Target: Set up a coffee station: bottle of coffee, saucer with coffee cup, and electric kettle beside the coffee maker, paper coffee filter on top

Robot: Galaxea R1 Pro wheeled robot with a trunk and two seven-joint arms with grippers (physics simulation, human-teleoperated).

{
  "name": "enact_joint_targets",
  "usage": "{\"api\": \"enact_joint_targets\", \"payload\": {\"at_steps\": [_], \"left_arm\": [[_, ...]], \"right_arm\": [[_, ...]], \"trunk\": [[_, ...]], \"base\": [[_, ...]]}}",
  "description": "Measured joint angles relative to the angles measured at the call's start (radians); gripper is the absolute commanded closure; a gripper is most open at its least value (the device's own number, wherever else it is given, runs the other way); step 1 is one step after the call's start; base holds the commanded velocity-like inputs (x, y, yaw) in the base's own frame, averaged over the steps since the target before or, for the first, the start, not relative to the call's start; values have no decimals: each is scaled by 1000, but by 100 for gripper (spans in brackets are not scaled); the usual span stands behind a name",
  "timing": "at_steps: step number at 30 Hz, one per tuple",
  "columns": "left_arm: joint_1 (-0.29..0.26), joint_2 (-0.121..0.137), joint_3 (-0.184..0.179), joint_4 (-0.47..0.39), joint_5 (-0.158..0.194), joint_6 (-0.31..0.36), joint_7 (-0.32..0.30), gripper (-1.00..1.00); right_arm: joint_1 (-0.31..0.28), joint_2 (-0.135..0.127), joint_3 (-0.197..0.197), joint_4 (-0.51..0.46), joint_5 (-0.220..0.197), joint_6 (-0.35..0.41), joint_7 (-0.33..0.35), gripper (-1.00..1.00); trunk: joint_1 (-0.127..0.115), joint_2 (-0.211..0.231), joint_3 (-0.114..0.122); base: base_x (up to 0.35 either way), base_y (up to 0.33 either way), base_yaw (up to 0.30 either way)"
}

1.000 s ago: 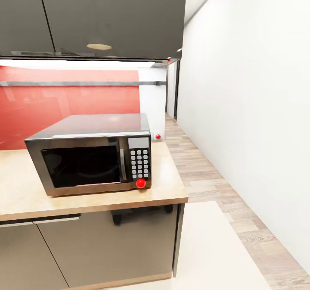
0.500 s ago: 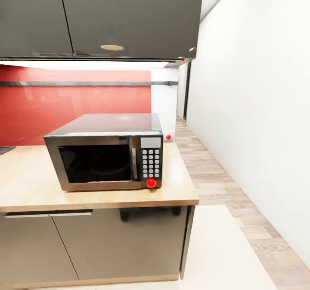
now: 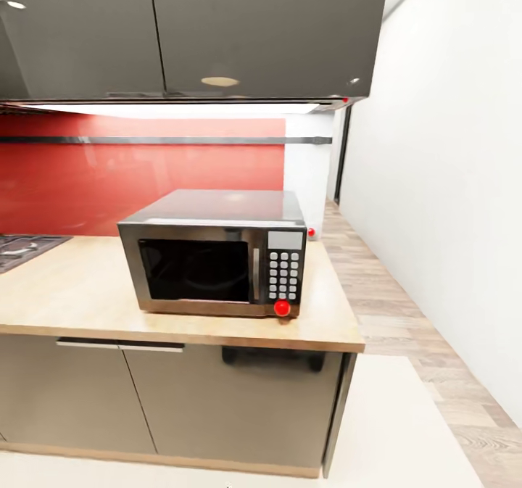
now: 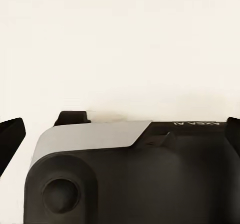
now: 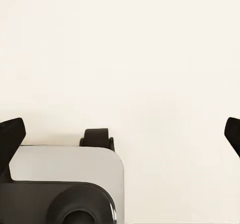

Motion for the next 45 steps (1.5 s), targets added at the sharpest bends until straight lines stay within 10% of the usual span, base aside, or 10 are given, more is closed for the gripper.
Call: {"api": "enact_joint_targets", "payload": {"at_steps": [45], "left_arm": [[0, 3, 3, 4, -5, -77, 1, -100]], "right_arm": [[0, 0, 0, 0, 1, 0, 0, -100]], "trunk": [[0, 0, 0]], "base": [[0, 0, 240]]}}
